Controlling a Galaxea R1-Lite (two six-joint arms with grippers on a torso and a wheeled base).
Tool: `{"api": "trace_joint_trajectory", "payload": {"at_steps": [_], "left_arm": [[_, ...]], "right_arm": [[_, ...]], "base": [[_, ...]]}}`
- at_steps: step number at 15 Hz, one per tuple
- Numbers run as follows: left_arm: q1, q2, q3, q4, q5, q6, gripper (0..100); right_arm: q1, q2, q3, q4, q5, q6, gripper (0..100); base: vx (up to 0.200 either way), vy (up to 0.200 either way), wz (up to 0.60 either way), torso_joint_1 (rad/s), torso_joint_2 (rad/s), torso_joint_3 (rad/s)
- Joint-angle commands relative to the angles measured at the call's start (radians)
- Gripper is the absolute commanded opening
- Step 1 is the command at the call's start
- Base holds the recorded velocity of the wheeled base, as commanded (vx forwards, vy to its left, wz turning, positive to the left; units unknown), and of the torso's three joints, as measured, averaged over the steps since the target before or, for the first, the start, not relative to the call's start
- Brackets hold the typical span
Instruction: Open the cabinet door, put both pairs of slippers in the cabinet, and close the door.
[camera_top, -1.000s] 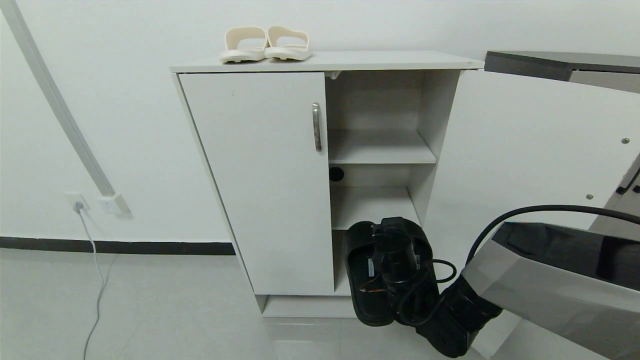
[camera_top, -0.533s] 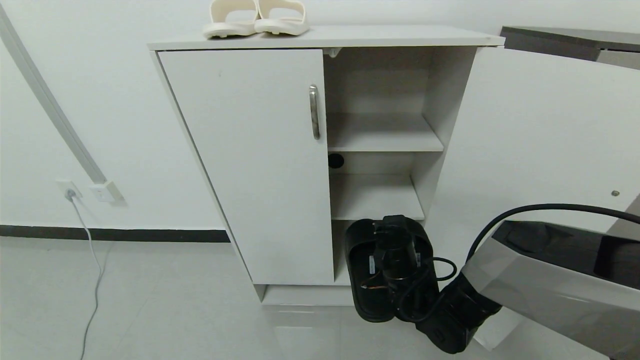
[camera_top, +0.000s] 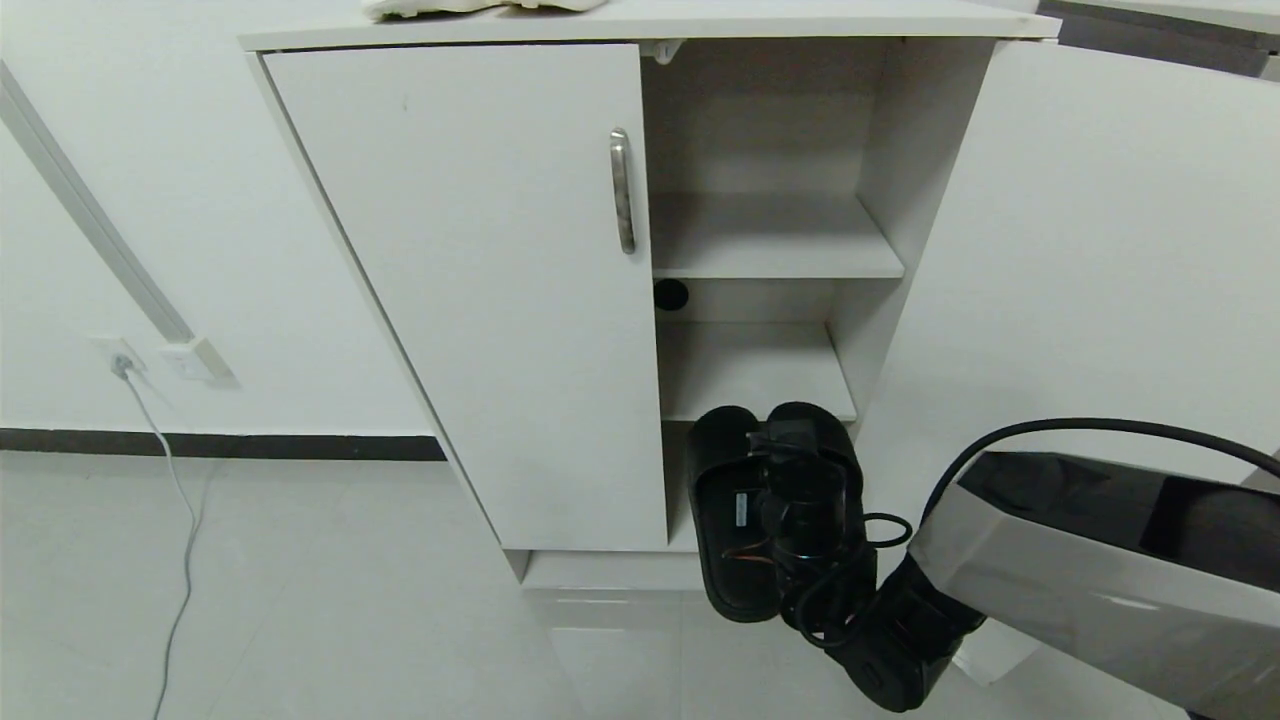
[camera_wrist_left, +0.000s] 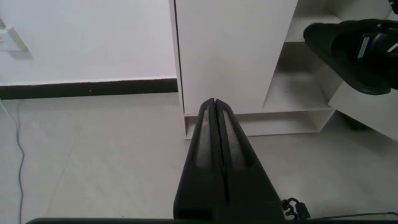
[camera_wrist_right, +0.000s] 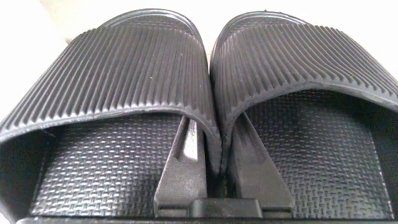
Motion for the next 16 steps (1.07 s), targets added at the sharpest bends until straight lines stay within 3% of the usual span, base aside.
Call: {"api": "trace_joint_trajectory", "payload": {"at_steps": [1, 8, 16], "left_arm": [[0.0, 0.002, 0.0, 0.0, 0.001, 0.0, 0], [0.0, 0.002, 0.0, 0.0, 0.001, 0.0, 0], [0.0, 0.002, 0.0, 0.0, -0.001, 0.0, 0]], "right_arm": [[-0.009, 0.028, 0.0, -0.01, 0.001, -0.01, 0], [-0.01, 0.028, 0.0, -0.011, -0.001, -0.013, 0], [-0.012, 0.032, -0.004, -0.01, -0.001, -0.013, 0]], "base": [[0.0, 0.0, 0.0, 0.0, 0.0, 0.0], [0.0, 0.0, 0.0, 0.0, 0.0, 0.0], [0.2, 0.0, 0.0, -0.001, 0.0, 0.001]]}}
